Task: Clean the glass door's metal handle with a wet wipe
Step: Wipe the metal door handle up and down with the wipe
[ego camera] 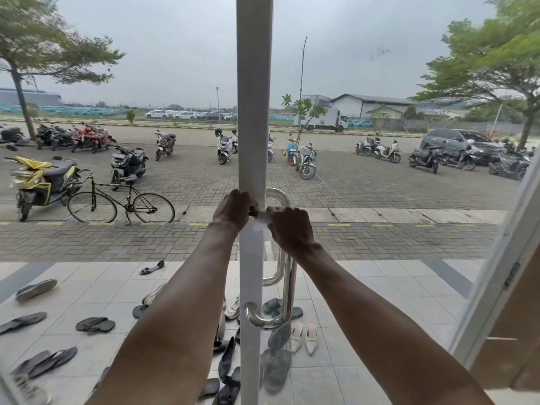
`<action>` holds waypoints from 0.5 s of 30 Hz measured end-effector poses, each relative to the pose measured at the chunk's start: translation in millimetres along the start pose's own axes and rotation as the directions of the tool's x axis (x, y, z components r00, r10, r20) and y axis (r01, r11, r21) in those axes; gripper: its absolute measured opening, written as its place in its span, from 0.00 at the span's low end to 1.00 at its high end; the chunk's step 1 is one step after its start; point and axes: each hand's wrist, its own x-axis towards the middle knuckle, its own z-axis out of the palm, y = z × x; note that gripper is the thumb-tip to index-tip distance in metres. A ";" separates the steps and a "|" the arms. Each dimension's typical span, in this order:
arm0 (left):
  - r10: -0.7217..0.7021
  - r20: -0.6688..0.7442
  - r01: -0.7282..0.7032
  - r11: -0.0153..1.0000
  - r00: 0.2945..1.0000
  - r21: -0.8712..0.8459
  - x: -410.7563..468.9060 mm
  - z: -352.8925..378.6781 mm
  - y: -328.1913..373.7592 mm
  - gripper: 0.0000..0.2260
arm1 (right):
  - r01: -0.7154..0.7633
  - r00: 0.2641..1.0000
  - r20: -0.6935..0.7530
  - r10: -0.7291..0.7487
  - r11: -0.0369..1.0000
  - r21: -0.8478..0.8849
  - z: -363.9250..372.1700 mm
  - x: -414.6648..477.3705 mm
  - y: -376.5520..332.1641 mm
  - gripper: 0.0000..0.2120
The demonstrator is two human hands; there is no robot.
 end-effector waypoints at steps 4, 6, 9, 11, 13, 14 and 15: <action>-0.006 0.012 0.006 1.000 1.000 0.022 1.2 0.3 -2.0 0.15 | -0.056 0.998 -0.022 0.057 0.997 0.055 1.0 -9.1 12.3 0.10; 0.002 0.010 -0.002 1.000 1.000 0.010 -0.2 1.3 -1.2 0.14 | -0.069 0.997 -0.020 0.070 0.996 0.051 1.2 -8.7 12.5 0.11; 0.005 0.005 -0.005 1.000 1.000 -0.016 -0.8 1.0 -1.0 0.13 | -0.034 0.999 -0.016 0.034 0.999 0.006 0.9 -0.6 3.4 0.10; 0.004 0.011 -0.004 0.999 1.000 -0.036 -0.9 0.2 -0.7 0.13 | 0.008 1.000 -0.013 -0.008 1.000 -0.019 1.9 5.7 -5.0 0.10; 0.007 0.012 -0.007 1.000 1.000 -0.025 -2.5 0.5 -1.2 0.13 | 0.027 1.000 -0.009 -0.027 0.999 -0.035 2.3 9.9 -11.2 0.11; 0.011 0.006 -0.011 1.000 1.000 -0.011 -3.7 0.8 -2.0 0.12 | 0.025 1.000 -0.007 -0.025 0.999 -0.033 2.4 10.6 -12.6 0.11; 0.015 0.001 -0.015 1.000 1.000 0.002 -4.6 1.5 -2.1 0.13 | 0.017 1.000 -0.008 -0.017 1.000 -0.026 2.6 10.4 -12.5 0.11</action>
